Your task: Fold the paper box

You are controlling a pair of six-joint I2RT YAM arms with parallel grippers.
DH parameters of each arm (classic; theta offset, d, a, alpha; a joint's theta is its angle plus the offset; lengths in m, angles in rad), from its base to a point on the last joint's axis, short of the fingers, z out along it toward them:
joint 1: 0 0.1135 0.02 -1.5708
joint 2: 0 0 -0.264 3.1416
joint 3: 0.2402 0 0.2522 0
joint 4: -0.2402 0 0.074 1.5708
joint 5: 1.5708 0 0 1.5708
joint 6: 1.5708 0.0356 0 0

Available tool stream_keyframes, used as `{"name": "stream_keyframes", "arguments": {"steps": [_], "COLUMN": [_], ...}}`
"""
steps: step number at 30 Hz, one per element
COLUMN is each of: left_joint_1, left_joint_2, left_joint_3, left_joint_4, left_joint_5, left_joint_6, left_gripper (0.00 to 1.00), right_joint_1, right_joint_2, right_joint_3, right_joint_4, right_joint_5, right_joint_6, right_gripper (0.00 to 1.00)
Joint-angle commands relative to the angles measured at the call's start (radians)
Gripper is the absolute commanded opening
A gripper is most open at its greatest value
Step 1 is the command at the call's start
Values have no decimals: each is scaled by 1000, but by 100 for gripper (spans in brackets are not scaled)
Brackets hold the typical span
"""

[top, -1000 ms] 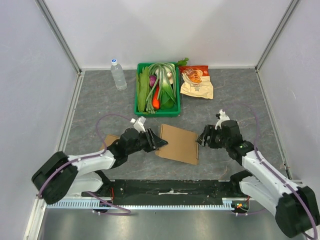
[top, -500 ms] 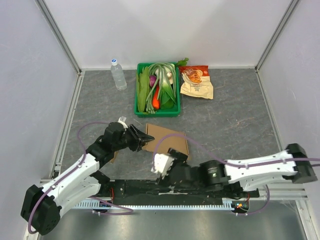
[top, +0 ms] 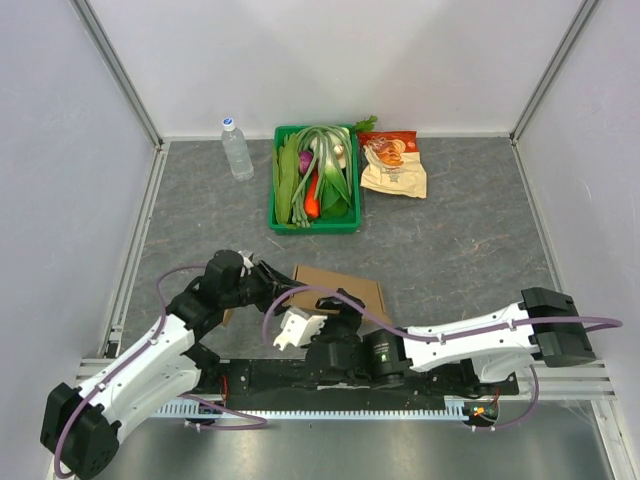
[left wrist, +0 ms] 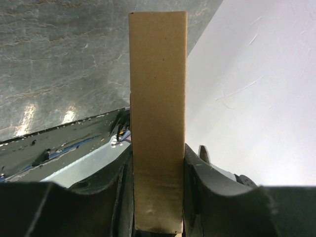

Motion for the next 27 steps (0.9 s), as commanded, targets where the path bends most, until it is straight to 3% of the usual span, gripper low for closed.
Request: {"name": "stream_keyframes", "arguments": {"steps": [1,3,4,6,7,8,10,11,13,15,17,18,21,25,27], "left_joint_1": [9,30,43,70,80,90,116,118,118,118,118,114,92,60,46], "left_joint_2": [-23,-30,-32,-38,-43,-49,-87,-108,-197,-269,-310,-297,-192,-145,-156], "left_joint_3": [-14,-20,-21,-32,-38,-32,0,46,78,57,11,-3,-15,2,-12], "left_joint_4": [33,46,56,132,144,147,43,-12,-124,-100,-13,30,108,219,350], "left_joint_5": [65,64,61,56,56,47,-43,-102,-283,-356,-340,-255,-178,-171,-197], "left_joint_6": [-66,-34,-14,61,87,171,302,445,572,739,857,894,973,1066,1054], "left_gripper": [38,58,67,74,83,86,91,91,90,85,78,75,71,54,53], "right_joint_1": [-54,-95,-112,-170,-193,-256,-318,-350,-434,-500,-578,-601,-655,-691,-706], "right_joint_2": [-75,-106,-141,-165,-181,-182,-175,-170,-155,-126,-103,-78,-48,-14,17], "right_joint_3": [-7,-28,-36,-34,-27,-18,28,39,70,99,119,142,162,174,197], "right_joint_4": [76,71,73,45,27,4,-93,-120,-191,-253,-295,-336,-363,-377,-398], "right_joint_5": [-35,-116,-194,-276,-317,-442,-547,-653,-748,-853,-934,-991,-1090,-1150,-1175], "right_joint_6": [-22,-27,-42,-53,-53,-55,-47,-48,-51,-65,-85,-96,-117,-128,-130], "right_gripper": [64,50,37,31,28,27,24,24,25,26,26,26,27,27,27]}}
